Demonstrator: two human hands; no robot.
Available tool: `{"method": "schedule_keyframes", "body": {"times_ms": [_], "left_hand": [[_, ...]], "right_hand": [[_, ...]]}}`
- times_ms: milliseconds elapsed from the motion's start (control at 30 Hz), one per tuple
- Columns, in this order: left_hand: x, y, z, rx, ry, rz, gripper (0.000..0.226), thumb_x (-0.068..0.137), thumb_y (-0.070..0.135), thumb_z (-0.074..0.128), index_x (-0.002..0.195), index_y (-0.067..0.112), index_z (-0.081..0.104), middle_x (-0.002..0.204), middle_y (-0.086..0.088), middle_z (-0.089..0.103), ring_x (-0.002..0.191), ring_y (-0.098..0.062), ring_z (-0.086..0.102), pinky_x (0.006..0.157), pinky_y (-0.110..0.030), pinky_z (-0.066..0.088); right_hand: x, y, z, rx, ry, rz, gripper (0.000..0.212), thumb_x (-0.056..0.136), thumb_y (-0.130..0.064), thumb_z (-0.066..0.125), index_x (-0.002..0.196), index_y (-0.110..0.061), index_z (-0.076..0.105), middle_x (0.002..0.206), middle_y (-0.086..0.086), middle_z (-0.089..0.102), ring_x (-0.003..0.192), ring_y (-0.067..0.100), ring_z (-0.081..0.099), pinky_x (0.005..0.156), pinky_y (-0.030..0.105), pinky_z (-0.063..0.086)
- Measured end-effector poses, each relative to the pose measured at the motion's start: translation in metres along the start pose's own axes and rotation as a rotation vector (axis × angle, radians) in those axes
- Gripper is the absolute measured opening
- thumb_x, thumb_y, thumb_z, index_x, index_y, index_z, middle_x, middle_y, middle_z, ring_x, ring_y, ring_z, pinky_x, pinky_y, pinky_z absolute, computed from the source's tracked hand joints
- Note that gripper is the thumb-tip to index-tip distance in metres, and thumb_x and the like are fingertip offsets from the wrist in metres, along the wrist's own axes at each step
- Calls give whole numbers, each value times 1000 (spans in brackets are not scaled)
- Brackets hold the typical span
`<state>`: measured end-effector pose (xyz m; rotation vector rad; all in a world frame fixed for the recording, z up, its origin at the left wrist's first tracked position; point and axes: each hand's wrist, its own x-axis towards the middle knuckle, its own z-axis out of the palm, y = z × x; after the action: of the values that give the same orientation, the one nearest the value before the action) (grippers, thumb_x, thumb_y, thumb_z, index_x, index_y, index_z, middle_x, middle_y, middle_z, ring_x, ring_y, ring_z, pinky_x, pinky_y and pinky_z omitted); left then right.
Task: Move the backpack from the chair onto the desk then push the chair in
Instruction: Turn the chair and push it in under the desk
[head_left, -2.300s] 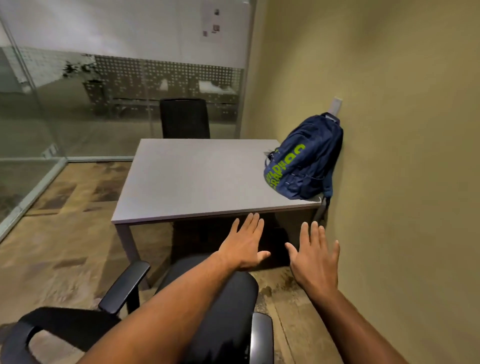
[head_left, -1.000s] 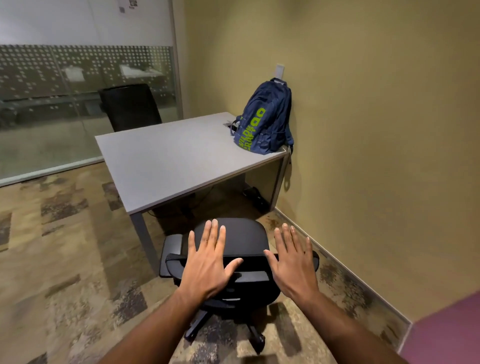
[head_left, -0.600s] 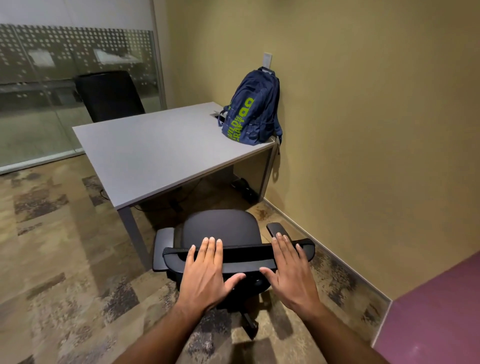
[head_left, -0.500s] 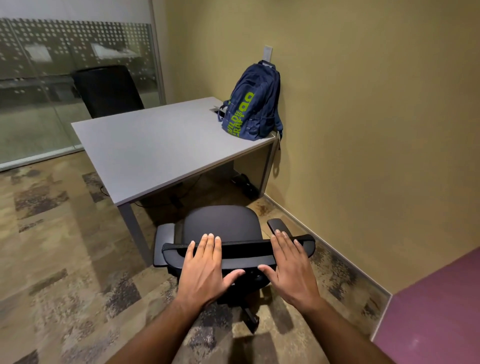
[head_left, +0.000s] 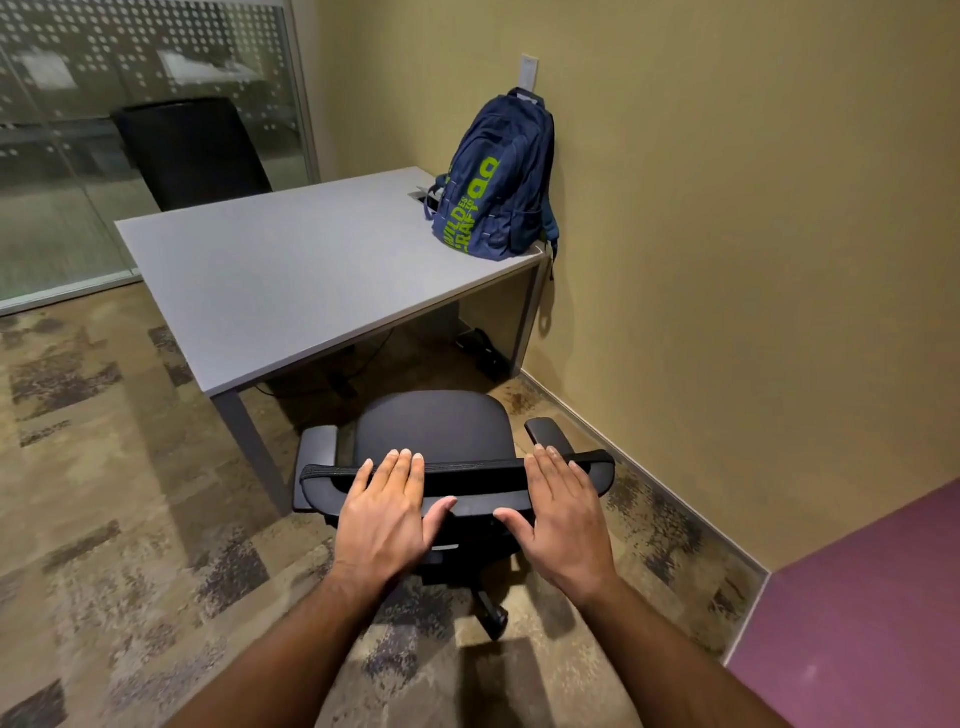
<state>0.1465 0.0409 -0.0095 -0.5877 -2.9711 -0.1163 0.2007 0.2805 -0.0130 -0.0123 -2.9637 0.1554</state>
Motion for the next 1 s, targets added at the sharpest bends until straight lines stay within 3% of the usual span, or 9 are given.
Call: {"method": "schedule_keyframes", "body": {"times_ms": [400,567,1000], "left_hand": [[50,24,8,-4,59,-102,74,102,58,21,142,5,54,145,-16,57,138,-29,50,115,-47,38],[72,42,13,-8,72,-173,72,103,56,19,142,7,55,145,-14,57,139,-27,49,115,-46,38],[149,43,23,9,72,-278,71,102,55,20,139,8,58,141,-13,61,135,-27,53,114,-47,40]], "right_hand": [[53,40,12,62,32,-32,86,98,-76,14,159,-17,30,167,2,29,156,15,17,128,38,9],[85,63,20,102,69,-33,76,102,-67,15,157,-18,35,164,1,36,154,15,23,127,37,16],[181,94,37,127,73,-128,76,103,-67,16,155,-16,38,162,3,39,153,17,27,124,41,24]]}}
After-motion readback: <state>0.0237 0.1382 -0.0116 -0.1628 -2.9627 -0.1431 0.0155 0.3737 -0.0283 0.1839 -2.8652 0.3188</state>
